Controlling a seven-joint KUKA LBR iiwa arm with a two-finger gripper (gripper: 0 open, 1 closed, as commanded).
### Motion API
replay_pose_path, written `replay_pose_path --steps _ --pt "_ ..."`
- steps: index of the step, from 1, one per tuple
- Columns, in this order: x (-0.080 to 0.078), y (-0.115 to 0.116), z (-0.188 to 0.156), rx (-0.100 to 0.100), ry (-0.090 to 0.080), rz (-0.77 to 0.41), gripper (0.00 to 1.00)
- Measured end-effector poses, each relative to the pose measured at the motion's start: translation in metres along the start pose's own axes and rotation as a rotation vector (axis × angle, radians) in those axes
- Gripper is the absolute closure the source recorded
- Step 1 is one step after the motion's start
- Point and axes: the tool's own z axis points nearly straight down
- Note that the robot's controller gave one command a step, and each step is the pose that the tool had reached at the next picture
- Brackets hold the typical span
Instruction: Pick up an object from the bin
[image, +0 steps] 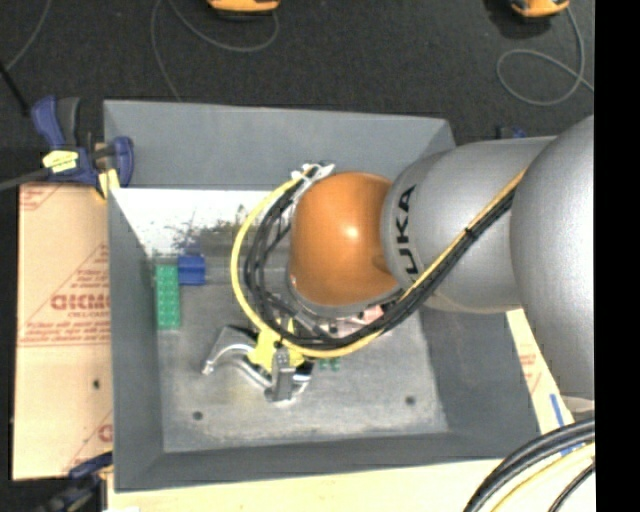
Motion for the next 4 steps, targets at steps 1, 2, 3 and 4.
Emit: replay_pose_path --steps 1,2,3,4 --pt "-0.012 -0.016 0.009 0.001 0.002 -0.112 0.0" --pt "-0.02 -0.024 0.024 0.0 -0.004 -0.133 0.0" --pt "-0.03 -0.034 0.061 0.001 -0.003 -0.162 1.0" --pt "-0.03 -0.034 0.061 0.001 -0.003 -0.161 1.0"
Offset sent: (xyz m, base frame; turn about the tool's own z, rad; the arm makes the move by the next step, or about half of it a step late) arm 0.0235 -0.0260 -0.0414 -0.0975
